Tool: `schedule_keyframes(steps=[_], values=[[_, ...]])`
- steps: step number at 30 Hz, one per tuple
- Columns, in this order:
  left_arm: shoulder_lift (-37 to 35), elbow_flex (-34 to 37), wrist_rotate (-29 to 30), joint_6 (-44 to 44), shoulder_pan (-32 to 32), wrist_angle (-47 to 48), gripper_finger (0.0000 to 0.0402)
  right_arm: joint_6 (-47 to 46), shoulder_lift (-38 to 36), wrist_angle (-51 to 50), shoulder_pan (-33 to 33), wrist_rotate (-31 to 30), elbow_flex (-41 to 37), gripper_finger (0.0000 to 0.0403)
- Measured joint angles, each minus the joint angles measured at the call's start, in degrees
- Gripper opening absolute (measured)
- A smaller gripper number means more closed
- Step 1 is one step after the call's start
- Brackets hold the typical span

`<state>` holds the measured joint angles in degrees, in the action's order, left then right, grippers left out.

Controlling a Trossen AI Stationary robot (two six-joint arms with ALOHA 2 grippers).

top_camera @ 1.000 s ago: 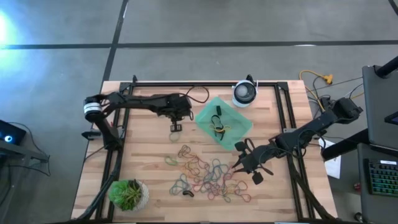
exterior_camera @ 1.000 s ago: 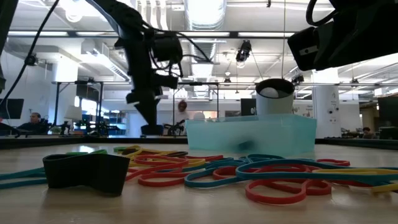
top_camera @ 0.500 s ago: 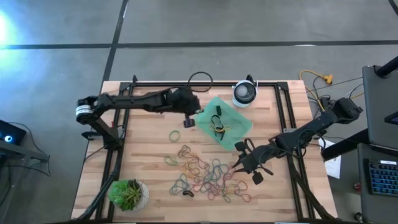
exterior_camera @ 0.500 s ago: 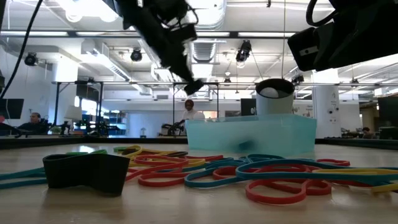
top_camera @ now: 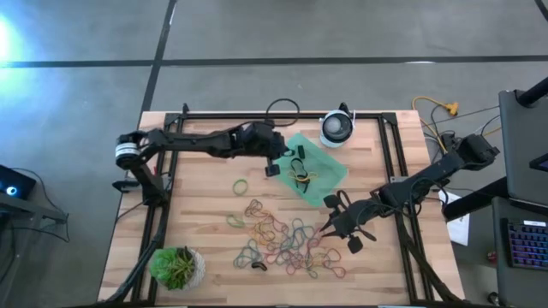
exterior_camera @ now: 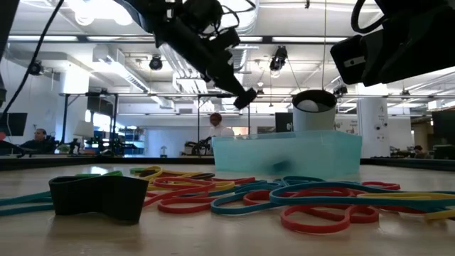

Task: Pick and place rubber bands into bin
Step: Put the black rubber band into the blue bin, then put the blue rubber band into the blue bin

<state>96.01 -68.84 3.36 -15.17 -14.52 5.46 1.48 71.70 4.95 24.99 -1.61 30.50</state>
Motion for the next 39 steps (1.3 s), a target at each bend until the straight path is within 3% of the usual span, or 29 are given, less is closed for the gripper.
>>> schedule_keyframes(steps=[12, 19, 28, 39], values=[[8.0, -0.3, -0.1, -0.2, 0.0, -0.5, 0.0001, 0.0, 0.0, 0.1, 0.0, 0.0, 0.0, 0.0068], [8.2, -2.2, 0.0, -0.3, 0.0, -6.6, 0.0001, -0.1, 0.0, 0.1, 0.0, 0.0, -0.1, 0.0074], [7.4, -3.1, 0.1, -0.3, 0.4, -7.1, 0.0003, -1.1, 0.0, 0.0, 0.0, 0.0, -0.4, 0.0073], [7.3, -3.0, 0.1, -0.2, 0.5, -6.4, 0.0065, -1.1, 0.0, 0.0, 0.0, 0.0, -0.5, 0.0068]])
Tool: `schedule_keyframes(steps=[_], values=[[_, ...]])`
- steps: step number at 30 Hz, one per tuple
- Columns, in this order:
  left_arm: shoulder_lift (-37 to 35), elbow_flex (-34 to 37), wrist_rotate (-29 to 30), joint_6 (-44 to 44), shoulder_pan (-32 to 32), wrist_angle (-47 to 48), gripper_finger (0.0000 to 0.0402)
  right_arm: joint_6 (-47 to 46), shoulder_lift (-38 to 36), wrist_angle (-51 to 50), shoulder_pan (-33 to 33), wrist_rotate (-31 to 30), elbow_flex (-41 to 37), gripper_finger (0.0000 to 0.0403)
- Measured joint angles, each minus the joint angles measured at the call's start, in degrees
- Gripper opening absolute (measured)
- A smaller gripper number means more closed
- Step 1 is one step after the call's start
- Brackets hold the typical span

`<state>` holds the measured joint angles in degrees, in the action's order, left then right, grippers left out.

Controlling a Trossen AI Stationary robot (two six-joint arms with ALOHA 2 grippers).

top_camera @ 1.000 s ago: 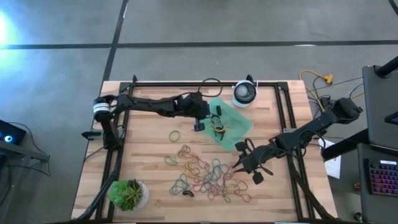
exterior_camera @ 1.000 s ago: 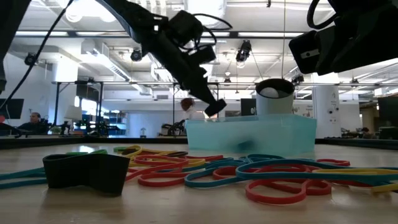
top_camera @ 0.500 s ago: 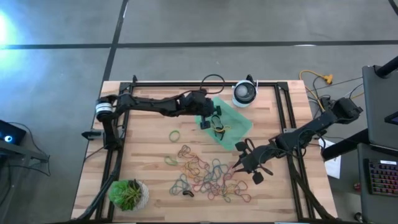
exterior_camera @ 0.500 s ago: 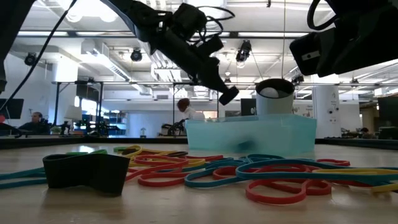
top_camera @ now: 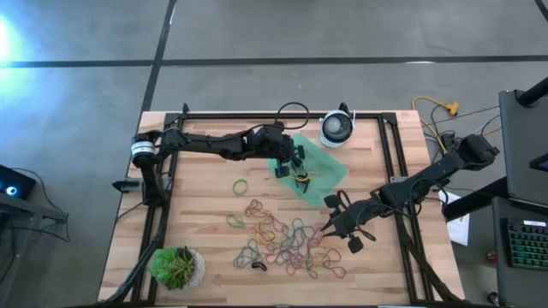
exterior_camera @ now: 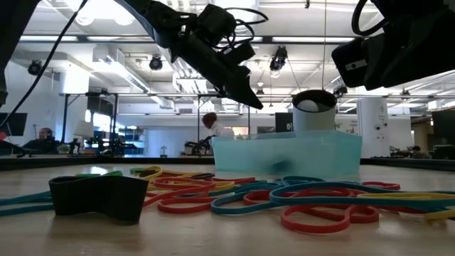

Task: Pick and place rubber bands into bin
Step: Put the blue rubber band into the blue bin

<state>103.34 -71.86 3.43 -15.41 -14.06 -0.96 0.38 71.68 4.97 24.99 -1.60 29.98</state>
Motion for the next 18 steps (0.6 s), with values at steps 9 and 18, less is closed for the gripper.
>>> schedule_keyframes(steps=[9, 18], values=[[-2.9, 0.0, -0.2, 2.1, 2.1, 18.4, 0.0073, -0.3, 0.0, 0.1, 0.0, 0.0, -0.4, 0.0068], [-9.7, 0.6, -3.9, 14.8, 6.3, 48.1, 0.0073, -5.2, 0.0, 0.1, 0.0, 0.2, -0.4, 0.0068]])
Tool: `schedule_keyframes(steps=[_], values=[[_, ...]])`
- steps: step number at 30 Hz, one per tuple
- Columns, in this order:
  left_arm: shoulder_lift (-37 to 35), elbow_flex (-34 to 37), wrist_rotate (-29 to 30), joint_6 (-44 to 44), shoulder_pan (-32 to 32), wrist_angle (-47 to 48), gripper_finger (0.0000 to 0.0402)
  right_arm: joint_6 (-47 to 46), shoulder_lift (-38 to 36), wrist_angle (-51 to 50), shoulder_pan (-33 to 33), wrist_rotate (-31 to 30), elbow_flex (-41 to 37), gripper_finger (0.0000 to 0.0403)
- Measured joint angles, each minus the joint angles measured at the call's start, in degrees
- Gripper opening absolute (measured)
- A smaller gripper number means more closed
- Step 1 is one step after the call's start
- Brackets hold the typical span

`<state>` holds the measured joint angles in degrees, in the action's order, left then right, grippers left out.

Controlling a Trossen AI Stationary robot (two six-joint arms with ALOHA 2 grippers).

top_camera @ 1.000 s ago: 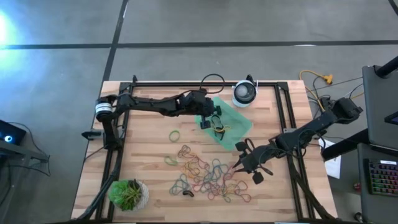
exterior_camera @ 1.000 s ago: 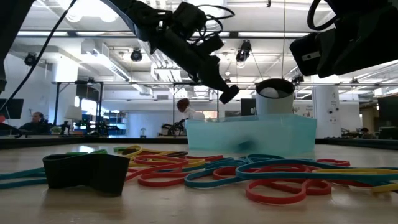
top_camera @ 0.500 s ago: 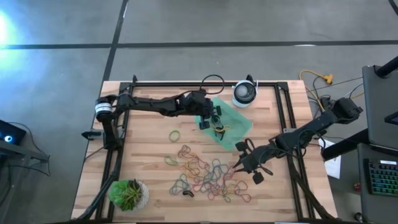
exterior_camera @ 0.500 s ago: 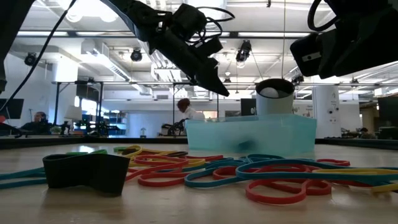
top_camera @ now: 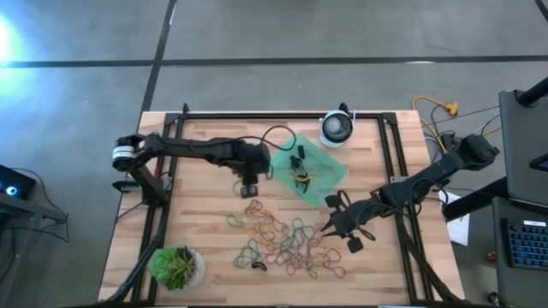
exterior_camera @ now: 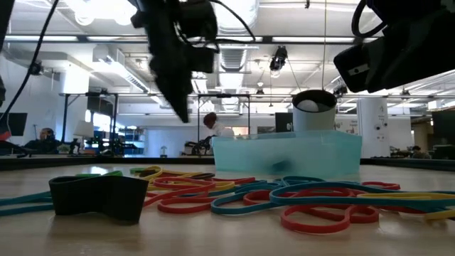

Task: Pick and place rubber bands into bin
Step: Put the blue rubber band into the blue bin

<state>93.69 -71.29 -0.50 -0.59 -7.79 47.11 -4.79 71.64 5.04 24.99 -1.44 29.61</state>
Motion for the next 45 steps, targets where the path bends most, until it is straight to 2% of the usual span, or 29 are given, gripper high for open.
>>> schedule_keyframes(steps=[4, 20, 24, 30, 37, 45], values=[[-2.1, 1.1, -3.0, 1.8, 2.1, 4.8, 0.0073, -1.0, 0.0, 0.2, 0.0, 0.1, 0.0, 0.0068], [-2.8, 14.2, -2.4, 1.7, 2.7, 1.3, 0.0073, 2.4, 0.0, 1.8, 0.0, -0.1, 0.0, 0.0068], [-2.8, 15.6, -2.4, 1.7, 2.7, 0.7, 0.0073, 1.8, 0.0, 1.9, 0.0, 0.0, 0.0, 0.0068], [-2.8, 16.5, -2.4, 1.7, 2.7, -0.2, 0.0073, -4.7, 1.1, 0.7, 0.5, 6.1, 0.0, 0.0068], [-2.8, 16.6, -2.4, 1.8, 2.7, -1.7, 0.0073, -11.1, 9.9, 2.5, 4.1, 3.7, 0.7, 0.0093], [-2.9, 16.6, -2.4, 1.8, 2.7, -2.1, 0.0073, -11.7, 20.0, 2.1, 5.2, 3.4, 5.6, 0.0124]])
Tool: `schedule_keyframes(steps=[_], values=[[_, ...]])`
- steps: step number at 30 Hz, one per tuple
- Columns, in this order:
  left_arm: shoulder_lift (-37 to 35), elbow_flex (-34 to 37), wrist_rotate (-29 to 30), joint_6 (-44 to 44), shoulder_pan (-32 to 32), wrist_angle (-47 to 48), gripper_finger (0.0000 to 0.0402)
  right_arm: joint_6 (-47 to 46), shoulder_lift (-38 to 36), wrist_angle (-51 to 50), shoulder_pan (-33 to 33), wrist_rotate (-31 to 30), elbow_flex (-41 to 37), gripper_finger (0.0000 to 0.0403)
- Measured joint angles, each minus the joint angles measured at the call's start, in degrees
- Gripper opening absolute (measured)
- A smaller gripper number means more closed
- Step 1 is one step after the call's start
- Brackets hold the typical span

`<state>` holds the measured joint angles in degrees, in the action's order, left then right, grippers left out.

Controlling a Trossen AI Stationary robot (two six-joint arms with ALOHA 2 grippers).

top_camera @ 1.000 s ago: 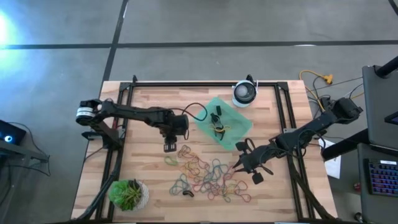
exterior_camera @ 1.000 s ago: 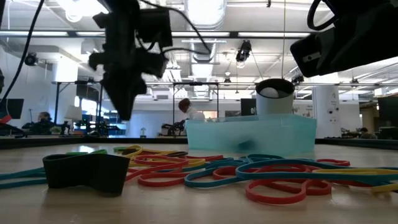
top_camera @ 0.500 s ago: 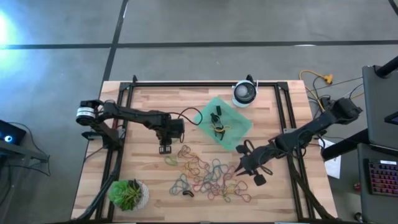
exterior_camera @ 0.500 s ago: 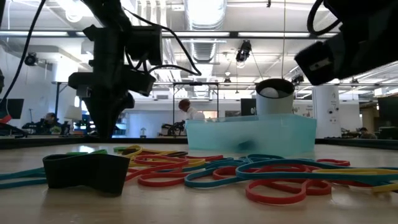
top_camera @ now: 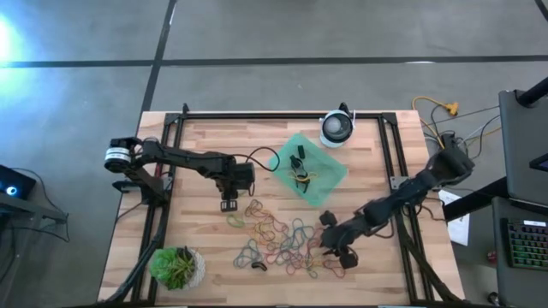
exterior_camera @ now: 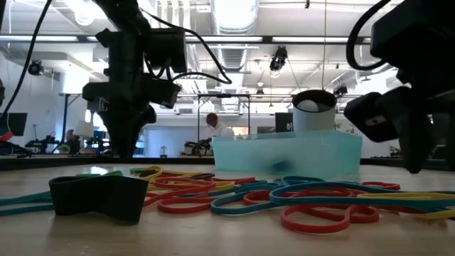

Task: Pick and place rubber bands into bin
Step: Put the blue rubber band into the blue bin

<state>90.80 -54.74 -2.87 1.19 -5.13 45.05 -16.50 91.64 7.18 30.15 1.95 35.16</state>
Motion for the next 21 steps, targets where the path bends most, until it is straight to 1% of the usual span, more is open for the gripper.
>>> schedule_keyframes(steps=[5, 9, 18, 21], values=[[0.0, 0.0, 0.0, 0.0, 0.0, -0.7, 0.0073, -0.6, 2.7, -1.3, 0.0, 0.0, 1.5, 0.0127], [0.0, 0.0, 0.0, 0.0, 0.0, -1.3, 0.0073, -1.2, 3.8, -1.0, 0.0, -0.2, 2.3, 0.0121], [0.0, 0.0, 0.0, 0.0, 0.0, -1.1, 0.0073, -2.8, 5.9, -0.5, 0.0, -0.5, 3.2, 0.0095], [0.0, 0.0, 0.0, 0.0, 0.0, -1.1, 0.0073, -2.6, 5.8, -0.6, 0.0, -0.7, 3.2, 0.0077]])
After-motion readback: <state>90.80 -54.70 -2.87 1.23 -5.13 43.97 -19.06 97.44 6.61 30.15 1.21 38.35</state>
